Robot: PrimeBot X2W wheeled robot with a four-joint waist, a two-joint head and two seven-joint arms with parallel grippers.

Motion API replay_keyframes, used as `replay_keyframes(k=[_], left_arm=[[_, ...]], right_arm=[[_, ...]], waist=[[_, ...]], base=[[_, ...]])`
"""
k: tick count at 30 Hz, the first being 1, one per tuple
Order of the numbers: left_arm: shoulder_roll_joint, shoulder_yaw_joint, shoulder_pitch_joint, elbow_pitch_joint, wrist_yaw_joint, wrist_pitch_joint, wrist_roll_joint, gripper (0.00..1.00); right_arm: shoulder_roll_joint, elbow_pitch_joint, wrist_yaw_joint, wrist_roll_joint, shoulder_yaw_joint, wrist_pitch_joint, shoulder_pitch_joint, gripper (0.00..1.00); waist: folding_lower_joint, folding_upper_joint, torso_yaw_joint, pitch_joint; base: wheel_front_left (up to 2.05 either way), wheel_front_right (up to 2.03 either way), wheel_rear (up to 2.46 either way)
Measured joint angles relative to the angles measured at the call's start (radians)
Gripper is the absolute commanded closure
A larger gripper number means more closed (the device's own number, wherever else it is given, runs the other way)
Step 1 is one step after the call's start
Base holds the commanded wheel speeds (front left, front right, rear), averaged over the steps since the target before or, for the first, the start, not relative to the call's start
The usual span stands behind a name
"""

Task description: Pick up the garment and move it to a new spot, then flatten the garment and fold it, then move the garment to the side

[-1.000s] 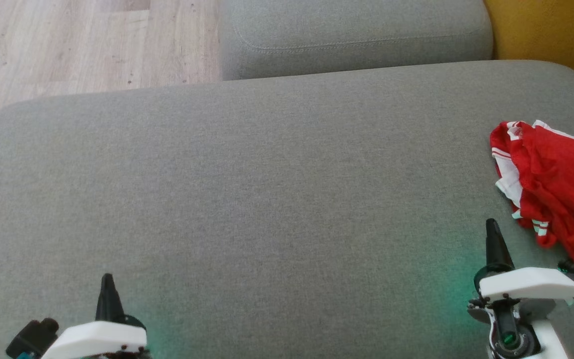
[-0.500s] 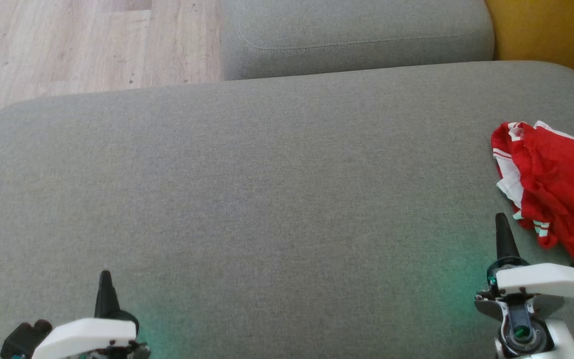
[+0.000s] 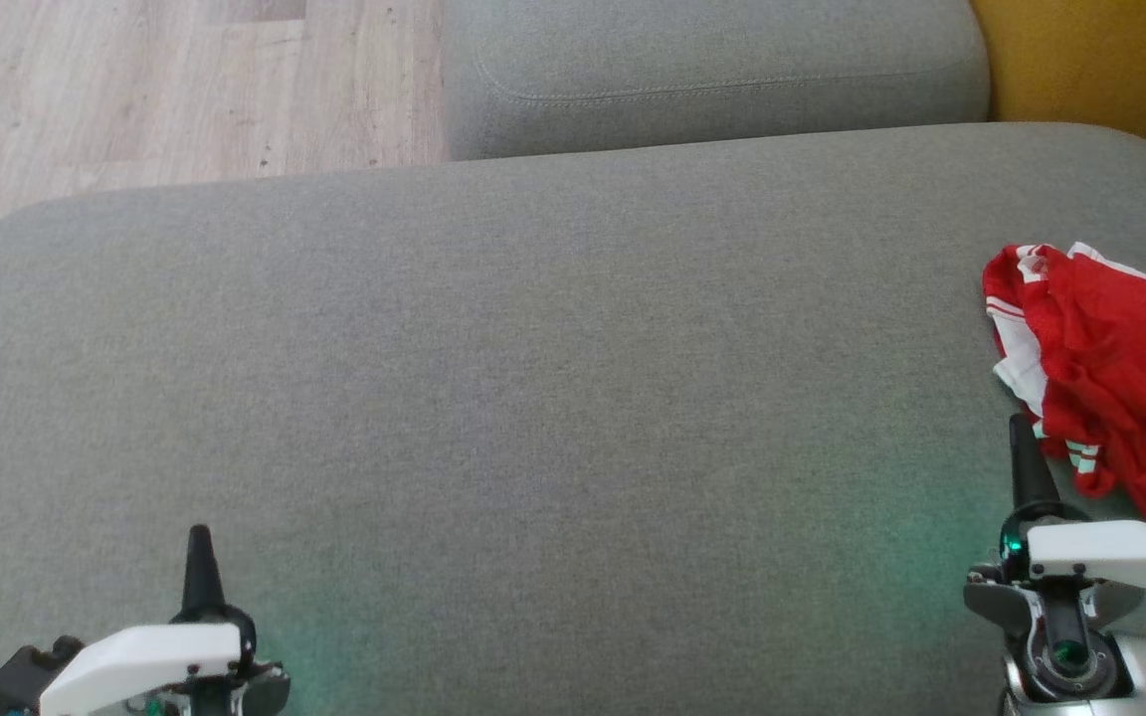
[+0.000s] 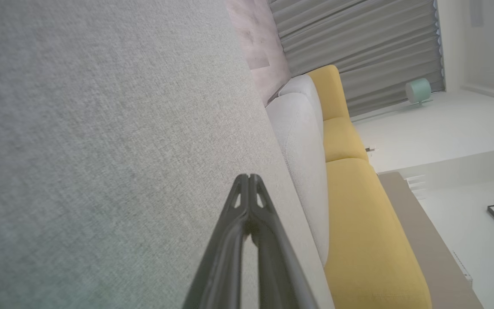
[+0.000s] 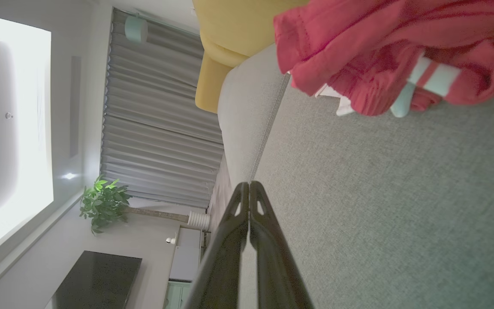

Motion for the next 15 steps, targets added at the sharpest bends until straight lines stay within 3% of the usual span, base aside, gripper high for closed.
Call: replay_keyframes(k=[15], left_arm=[[0.000, 0.022, -0.018, -0.016, -0.018, 0.036, -0.157, 1.00]], right_arm=[[0.000, -0.040, 0.000, 0.149, -0.030, 0.038, 0.015, 1.00]], waist=[[0.0000, 0.0000, 0.003, 0.000]], base=[[0.00, 0.00, 0.00]])
